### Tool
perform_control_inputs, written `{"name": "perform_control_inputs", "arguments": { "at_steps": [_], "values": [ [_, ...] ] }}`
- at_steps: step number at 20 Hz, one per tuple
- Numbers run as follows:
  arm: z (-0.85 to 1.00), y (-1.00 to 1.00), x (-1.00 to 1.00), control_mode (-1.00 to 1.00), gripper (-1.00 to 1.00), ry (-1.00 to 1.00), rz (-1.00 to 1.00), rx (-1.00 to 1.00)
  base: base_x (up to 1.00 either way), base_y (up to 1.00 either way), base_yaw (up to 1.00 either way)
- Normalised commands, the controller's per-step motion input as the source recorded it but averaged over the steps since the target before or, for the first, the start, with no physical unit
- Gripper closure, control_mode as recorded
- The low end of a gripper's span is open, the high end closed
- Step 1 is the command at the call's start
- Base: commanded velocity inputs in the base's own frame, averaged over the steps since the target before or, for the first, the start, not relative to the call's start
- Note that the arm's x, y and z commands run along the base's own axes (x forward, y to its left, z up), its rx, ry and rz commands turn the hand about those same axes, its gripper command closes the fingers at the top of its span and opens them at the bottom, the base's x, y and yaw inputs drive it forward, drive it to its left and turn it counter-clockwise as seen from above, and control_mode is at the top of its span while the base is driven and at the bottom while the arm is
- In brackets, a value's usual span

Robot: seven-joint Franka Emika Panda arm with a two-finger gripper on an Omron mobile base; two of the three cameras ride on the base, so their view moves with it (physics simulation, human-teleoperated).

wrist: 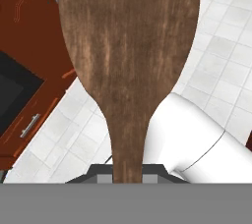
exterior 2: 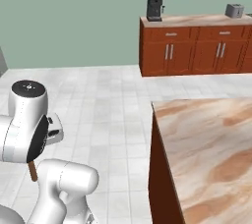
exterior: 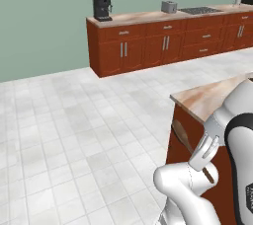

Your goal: Take the fork and place it on the left side of the plate. Then take the spoon and place it on the right side of the plate. Make sure they're directly next to the plate.

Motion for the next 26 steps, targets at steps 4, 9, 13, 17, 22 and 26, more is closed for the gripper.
{"name": "perform_control_inputs", "arguments": {
  "at_steps": [4,9,13,17,22,26],
  "values": [
    [0.00,0.00,0.00,1.00,1.00,0.00,0.00,0.00,-1.00,0.00,0.00],
    [0.00,0.00,0.00,1.00,1.00,0.00,0.00,0.00,-1.00,0.00,0.00],
    [0.00,0.00,0.00,1.00,1.00,0.00,0.00,0.00,-1.00,-0.05,0.00],
    [0.00,0.00,0.00,1.00,1.00,0.00,0.00,0.00,-1.00,-0.13,0.00],
    [0.00,0.00,0.00,1.00,1.00,0.00,0.00,0.00,-1.00,-0.31,0.00],
    [0.00,0.00,0.00,1.00,1.00,0.00,0.00,0.00,-1.00,-0.64,0.00]
  ]
}}
